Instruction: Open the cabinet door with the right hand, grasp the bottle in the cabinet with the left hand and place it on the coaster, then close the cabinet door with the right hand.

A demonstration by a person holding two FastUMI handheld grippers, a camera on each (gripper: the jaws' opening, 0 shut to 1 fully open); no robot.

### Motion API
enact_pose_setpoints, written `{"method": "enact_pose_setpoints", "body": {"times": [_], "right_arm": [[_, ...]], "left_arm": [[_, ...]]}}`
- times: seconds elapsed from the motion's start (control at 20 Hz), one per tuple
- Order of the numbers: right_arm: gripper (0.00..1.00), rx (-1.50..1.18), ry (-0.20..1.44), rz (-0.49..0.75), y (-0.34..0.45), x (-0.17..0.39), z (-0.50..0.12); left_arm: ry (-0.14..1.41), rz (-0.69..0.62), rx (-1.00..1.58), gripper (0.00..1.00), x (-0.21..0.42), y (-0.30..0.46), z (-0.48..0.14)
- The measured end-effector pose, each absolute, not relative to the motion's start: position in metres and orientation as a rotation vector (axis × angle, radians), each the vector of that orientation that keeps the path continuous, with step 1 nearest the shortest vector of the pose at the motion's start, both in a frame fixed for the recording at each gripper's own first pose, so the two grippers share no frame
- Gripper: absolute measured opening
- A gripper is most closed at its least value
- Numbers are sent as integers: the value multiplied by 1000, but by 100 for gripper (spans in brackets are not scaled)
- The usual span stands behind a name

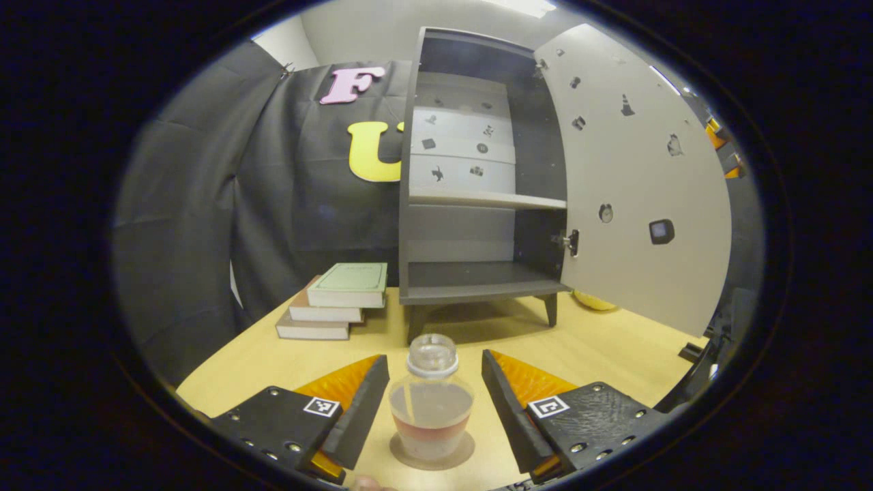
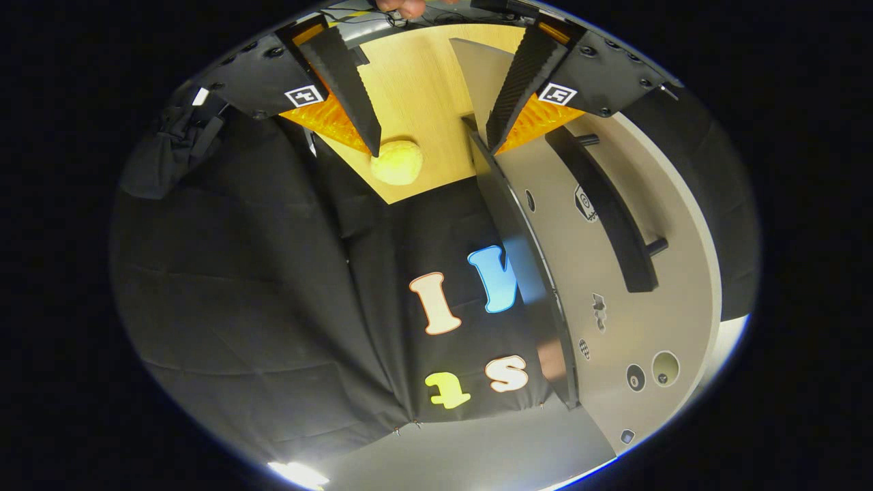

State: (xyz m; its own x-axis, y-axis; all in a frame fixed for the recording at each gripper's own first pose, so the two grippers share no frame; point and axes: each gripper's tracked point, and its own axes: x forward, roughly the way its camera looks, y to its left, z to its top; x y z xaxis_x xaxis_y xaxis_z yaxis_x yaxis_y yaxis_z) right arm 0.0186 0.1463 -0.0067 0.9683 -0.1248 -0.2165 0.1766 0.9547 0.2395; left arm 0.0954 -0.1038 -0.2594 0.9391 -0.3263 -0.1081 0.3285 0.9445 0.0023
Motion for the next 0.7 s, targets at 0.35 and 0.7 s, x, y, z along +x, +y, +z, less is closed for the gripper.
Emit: {"method": "enact_pose_setpoints", "body": {"times": [0.35, 0.7], "right_arm": [[98, 135, 163, -93, 147, 37, 2], [93, 148, 21, 34, 149, 56, 46]], "left_arm": [[55, -262, 42, 85, 73, -85, -174], [104, -131, 10, 82, 25, -91, -110]]}}
